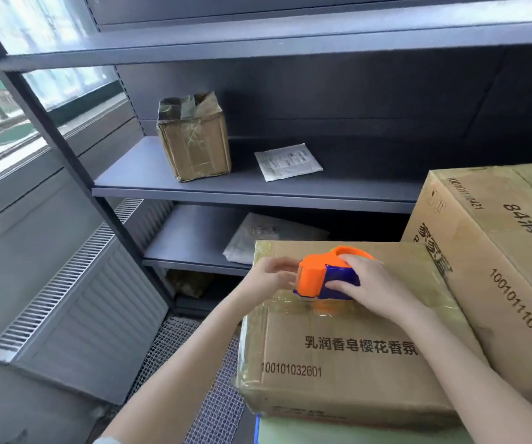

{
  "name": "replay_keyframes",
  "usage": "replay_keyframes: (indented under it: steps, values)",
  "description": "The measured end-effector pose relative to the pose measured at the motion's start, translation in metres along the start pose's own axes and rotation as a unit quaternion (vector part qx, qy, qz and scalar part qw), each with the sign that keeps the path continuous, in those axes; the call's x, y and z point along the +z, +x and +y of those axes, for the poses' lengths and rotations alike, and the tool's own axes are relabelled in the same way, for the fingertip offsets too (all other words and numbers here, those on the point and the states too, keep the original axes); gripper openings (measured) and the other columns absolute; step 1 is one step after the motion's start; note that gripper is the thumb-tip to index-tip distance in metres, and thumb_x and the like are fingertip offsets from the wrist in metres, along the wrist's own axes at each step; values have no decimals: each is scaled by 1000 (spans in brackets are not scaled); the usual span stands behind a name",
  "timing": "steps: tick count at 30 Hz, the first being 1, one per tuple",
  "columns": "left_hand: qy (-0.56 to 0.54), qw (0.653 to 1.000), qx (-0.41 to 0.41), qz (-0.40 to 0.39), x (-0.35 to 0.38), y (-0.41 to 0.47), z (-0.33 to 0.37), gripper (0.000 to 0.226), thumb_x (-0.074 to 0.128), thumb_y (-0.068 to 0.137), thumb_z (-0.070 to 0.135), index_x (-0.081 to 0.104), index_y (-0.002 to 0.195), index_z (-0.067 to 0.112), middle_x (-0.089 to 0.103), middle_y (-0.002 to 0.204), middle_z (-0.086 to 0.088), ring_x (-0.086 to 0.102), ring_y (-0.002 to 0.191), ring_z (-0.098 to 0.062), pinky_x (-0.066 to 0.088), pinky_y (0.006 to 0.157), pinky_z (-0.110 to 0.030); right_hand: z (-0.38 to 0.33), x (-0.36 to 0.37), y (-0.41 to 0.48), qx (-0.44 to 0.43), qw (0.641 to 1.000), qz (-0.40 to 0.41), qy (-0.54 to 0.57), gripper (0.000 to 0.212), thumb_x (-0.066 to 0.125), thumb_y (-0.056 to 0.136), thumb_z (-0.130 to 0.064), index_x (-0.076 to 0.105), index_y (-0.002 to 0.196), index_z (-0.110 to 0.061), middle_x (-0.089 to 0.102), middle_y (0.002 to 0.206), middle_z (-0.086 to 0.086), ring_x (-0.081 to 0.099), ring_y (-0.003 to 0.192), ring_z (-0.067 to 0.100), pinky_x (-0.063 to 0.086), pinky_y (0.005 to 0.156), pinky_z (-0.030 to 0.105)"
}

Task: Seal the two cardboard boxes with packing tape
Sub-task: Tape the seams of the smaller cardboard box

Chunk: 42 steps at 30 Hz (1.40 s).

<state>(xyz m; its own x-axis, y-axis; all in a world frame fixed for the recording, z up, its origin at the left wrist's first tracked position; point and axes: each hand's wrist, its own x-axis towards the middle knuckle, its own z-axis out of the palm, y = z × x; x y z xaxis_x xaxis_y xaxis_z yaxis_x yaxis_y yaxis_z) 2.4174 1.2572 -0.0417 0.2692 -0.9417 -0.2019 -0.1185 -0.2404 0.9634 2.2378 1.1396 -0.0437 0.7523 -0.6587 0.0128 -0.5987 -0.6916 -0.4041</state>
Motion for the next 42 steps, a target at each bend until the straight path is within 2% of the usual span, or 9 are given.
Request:
replay_keyframes:
  steps: [4, 8, 12, 17, 20, 23, 31, 37, 42]
  values:
    - [11, 1000, 3, -3, -21, -2, 0, 29, 46, 89, -2, 68, 105, 9, 70, 94, -2, 67, 82, -12, 55, 77, -25, -11, -1, 0, 2, 1000, 1, 28, 56, 52, 85, -56, 49, 129, -21, 58, 119, -2, 53, 103, 18, 41, 83, 29]
    - [30, 1000, 2, 1, -32, -4, -2, 17, 56, 91, 10, 69, 102, 7, 71, 80, 1, 66, 69, -7, 48, 57, -18, -23, -5, -1, -23, 998, 13, 65, 47, 48, 81, -63, 58, 113, -30, 64, 103, -11, 54, 85, 7, 41, 71, 23]
    - [21, 999, -17, 23, -34, -8, -3, 10, 60, 89, 7, 69, 93, 5, 68, 64, 6, 58, 50, 0, 40, 44, -14, -32, -13, 3, -19, 996, -7, 90, 82, 39, 59, -85, 49, 124, -35, 62, 106, -11, 57, 90, 7, 47, 76, 26]
    - [6, 994, -53, 100, -32, -17, -8, 13, 60, 88, 6, 66, 79, 13, 65, 53, 12, 61, 47, -1, 35, 37, -12, -42, -17, 15, -70, 993, -90, -23, 112, 64, 45, -83, 27, 138, -33, 40, 138, -13, 44, 119, 9, 41, 93, 29]
    - [-9, 987, -66, 144, -33, -22, -8, 13, 62, 86, 10, 69, 78, 16, 67, 56, 9, 65, 53, -3, 32, 37, -12, -45, -7, 21, -149, 979, -26, -134, 89, 70, 65, -64, 32, 133, -22, 44, 135, -5, 42, 122, 12, 32, 99, 27]
    - [-5, 983, -83, 163, -32, -25, -7, 14, 62, 85, 12, 68, 75, 18, 69, 58, 7, 68, 58, -5, 33, 37, -12, -50, 7, 22, -136, 980, 19, -145, 71, 70, 74, -50, 34, 127, -21, 45, 133, -3, 42, 121, 12, 37, 93, 24]
    - [22, 976, -125, 179, -29, -29, -10, 25, 51, 89, 7, 59, 68, 16, 65, 52, 10, 64, 53, -1, 35, 41, -10, -49, 13, 24, -154, 982, 11, -112, 78, 66, 79, -46, 27, 140, -18, 40, 140, 1, 36, 127, 13, 40, 93, 23]
    - [50, 971, -150, 179, -34, -34, -12, 24, 50, 90, 5, 58, 68, 13, 64, 54, 6, 62, 52, 0, 35, 42, -10, -53, 13, 22, -166, 982, -10, -94, 79, 66, 80, -44, 25, 143, -20, 43, 134, 2, 39, 121, 14, 40, 85, 21]
    - [30, 966, -174, 191, -42, -44, -17, 27, 50, 92, 7, 57, 67, 16, 66, 71, -7, 69, 75, -12, 33, 45, -11, -62, 18, 23, -170, 981, -22, -91, 79, 66, 80, -41, 23, 144, -23, 44, 131, 3, 41, 116, 15, 38, 79, 22]
